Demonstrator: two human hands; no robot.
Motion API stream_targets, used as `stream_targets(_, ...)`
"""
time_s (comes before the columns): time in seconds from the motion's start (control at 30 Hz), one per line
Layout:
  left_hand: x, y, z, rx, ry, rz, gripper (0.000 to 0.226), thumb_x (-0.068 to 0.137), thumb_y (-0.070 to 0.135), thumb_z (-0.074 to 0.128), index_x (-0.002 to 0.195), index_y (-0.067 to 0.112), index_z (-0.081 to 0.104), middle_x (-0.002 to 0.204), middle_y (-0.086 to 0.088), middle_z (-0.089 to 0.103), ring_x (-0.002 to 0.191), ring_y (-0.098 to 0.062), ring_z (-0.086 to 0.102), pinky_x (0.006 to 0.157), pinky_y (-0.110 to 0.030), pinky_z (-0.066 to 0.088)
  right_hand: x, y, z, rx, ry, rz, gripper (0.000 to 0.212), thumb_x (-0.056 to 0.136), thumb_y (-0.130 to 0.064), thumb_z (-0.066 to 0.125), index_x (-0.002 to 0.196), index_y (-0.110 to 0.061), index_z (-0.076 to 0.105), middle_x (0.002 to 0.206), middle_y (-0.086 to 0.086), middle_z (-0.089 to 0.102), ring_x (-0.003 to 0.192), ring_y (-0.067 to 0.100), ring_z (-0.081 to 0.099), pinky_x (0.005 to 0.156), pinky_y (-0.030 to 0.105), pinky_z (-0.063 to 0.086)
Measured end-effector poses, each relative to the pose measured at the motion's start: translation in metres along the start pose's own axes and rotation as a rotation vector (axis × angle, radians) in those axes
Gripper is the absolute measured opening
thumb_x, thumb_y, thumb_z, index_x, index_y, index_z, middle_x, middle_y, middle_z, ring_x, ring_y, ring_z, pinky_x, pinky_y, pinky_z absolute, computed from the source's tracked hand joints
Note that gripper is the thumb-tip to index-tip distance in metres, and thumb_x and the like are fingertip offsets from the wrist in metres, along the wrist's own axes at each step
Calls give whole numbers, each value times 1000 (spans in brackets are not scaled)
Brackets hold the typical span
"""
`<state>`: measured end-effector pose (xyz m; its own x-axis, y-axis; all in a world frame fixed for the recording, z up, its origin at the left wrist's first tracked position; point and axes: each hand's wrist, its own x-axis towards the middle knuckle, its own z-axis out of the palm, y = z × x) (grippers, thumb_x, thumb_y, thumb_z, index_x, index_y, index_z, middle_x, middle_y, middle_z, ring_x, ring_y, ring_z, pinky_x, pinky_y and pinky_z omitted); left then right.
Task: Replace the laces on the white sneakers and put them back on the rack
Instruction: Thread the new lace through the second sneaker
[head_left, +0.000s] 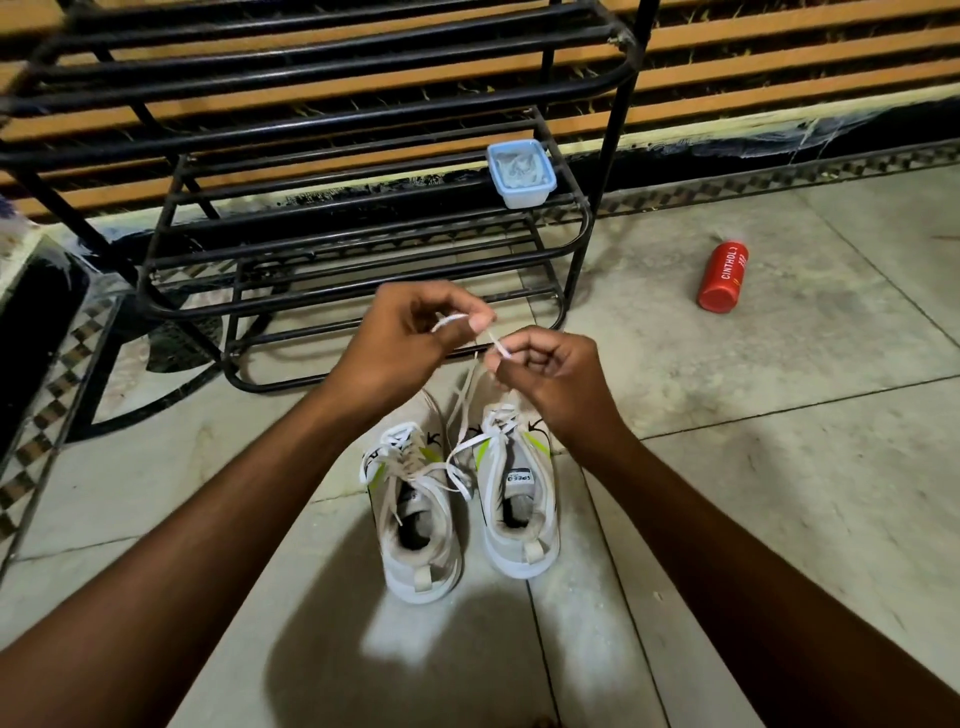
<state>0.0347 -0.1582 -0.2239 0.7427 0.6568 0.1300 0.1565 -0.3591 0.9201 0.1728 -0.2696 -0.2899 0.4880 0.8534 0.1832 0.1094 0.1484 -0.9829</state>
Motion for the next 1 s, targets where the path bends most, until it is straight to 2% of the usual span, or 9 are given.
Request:
stream_targets(0.23, -16, -76, -38, -6, 159, -223, 18, 97, 5, 67, 112, -2, 75, 69, 18, 72, 57, 10, 59, 56, -4, 42, 5, -1, -8, -42, 184, 29, 8, 92, -9, 72, 85, -6, 72, 71, 3, 68, 67, 11, 62, 67, 27, 50)
stream_targets(0.37, -28, -121, -56, 68, 206, -328, 16, 98, 6, 66, 102, -5, 77, 67, 13, 70, 58, 7, 55, 58, -9, 42, 6, 9, -11, -162, 305, 9, 9, 89, -27, 75, 80, -27, 76, 70, -6, 59, 71, 22, 59, 71, 40, 51)
stream_targets(0.47, -34, -150, -68, 206, 199, -383, 14, 97, 13, 70, 89, 5, 79, 77, -8, 75, 64, -5, 55, 70, -27, 44, 9, 12, -11, -110, 342, 58, 11, 91, -22, 73, 82, -17, 75, 60, -2, 49, 59, 21, 48, 64, 37, 44)
stream_targets(0.57, -38, -161, -69, 313, 205, -404, 13, 95, 14, 72, 85, 11, 80, 71, 2, 71, 59, 1, 56, 71, -30, 44, 12, 13, -11, -81, 319, 94, 14, 95, -16, 69, 88, -5, 72, 55, -2, 57, 55, 21, 60, 64, 37, 53)
stream_targets(0.63, -38, -158, -62, 313, 216, -385, 12, 93, 13, 74, 84, 13, 81, 75, 3, 74, 69, -7, 63, 74, -33, 48, 12, 15, -11, -81, 277, 126, 12, 96, -12, 67, 92, -1, 70, 58, -1, 64, 62, 21, 70, 64, 32, 56)
stream_targets(0.7, -36, -152, -52, 253, 221, -389, 10, 92, 12, 75, 84, 13, 82, 81, -1, 77, 78, -14, 67, 80, -35, 52, 12, 20, -12, -114, 226, 171, 8, 94, -7, 67, 101, -4, 70, 66, -1, 71, 74, 23, 75, 68, 32, 57)
stream_targets(0.77, -34, -143, -38, 163, 222, -419, 10, 93, 9, 74, 86, 10, 81, 85, -5, 78, 82, -17, 69, 84, -37, 56, 8, 28, -15, -167, 204, 194, 22, 87, -7, 71, 108, -16, 70, 76, 1, 75, 83, 24, 75, 78, 41, 60)
stream_targets(0.9, -29, -117, -6, -19, 165, -424, 12, 96, 5, 70, 90, 7, 80, 77, 0, 76, 71, -10, 67, 68, -26, 55, -8, 45, -22, -249, 180, 301, 38, 74, -12, 80, 108, -25, 67, 86, -1, 75, 76, 12, 72, 91, 46, 59)
stream_targets(1.0, -27, -100, 13, -145, 135, -433, 13, 97, 3, 68, 88, 5, 77, 67, -7, 68, 58, -14, 57, 54, -22, 47, -20, 55, -21, -352, 149, 334, 34, 74, -10, 82, 103, -20, 69, 85, -3, 73, 75, 8, 71, 86, 35, 59)
